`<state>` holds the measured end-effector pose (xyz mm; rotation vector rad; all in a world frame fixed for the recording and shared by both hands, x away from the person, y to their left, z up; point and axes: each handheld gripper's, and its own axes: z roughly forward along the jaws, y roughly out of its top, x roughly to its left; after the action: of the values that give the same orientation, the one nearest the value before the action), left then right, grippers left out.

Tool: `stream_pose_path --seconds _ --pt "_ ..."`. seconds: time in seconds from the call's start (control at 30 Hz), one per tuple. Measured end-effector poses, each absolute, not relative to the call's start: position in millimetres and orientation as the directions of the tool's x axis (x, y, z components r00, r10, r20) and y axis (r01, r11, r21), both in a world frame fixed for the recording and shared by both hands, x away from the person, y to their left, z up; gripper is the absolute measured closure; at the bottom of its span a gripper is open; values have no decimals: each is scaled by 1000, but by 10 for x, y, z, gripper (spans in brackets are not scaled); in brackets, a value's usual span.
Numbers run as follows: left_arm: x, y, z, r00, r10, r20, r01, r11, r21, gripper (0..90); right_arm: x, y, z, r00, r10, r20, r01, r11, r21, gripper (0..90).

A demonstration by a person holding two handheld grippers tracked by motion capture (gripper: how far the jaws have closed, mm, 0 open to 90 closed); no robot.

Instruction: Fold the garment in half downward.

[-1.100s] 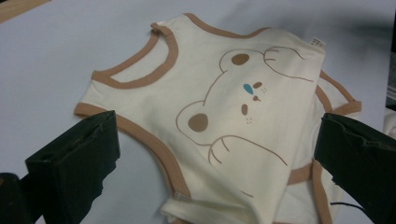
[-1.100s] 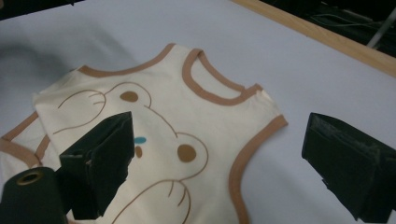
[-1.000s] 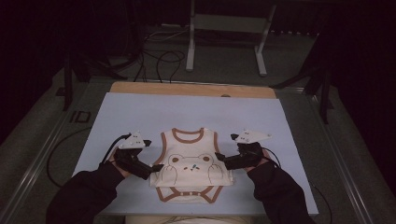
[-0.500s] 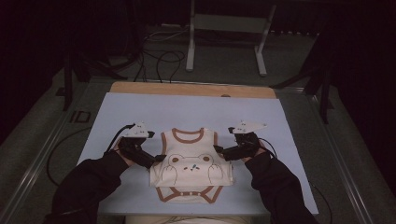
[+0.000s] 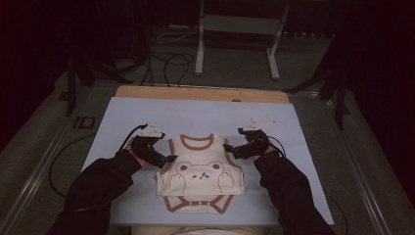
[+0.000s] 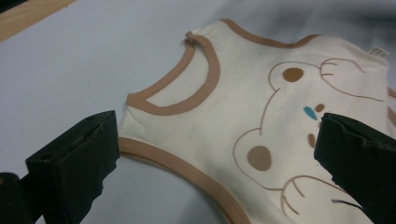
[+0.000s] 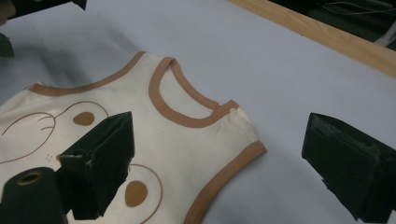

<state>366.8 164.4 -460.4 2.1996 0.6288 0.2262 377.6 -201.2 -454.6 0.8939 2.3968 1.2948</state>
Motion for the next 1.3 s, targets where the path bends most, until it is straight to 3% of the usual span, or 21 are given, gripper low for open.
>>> stream_pose_path --seconds 0.1,0.7,0.77,1.1,1.3 --pt "3731 1630 -4649 859 509 -53 366 -539 758 16 3844 -2021 -4598 -767 639 57 406 415 814 130" --pt "4091 1586 -4971 824 565 -53 417 -539 732 23 4212 -1939 -4889 -769 634 80 450 448 773 155" --pt "4110 1597 -4999 822 567 -47 418 -546 726 82 4249 -1922 -4921 -769 634 78 456 460 762 177" --pt "4219 1609 -5109 816 576 -60 442 -553 706 164 4324 -1855 -5080 -774 630 69 469 497 730 308" --pt "4237 1569 -5158 816 578 -34 437 -576 691 249 4351 -1826 -5137 -766 639 69 485 504 715 329"
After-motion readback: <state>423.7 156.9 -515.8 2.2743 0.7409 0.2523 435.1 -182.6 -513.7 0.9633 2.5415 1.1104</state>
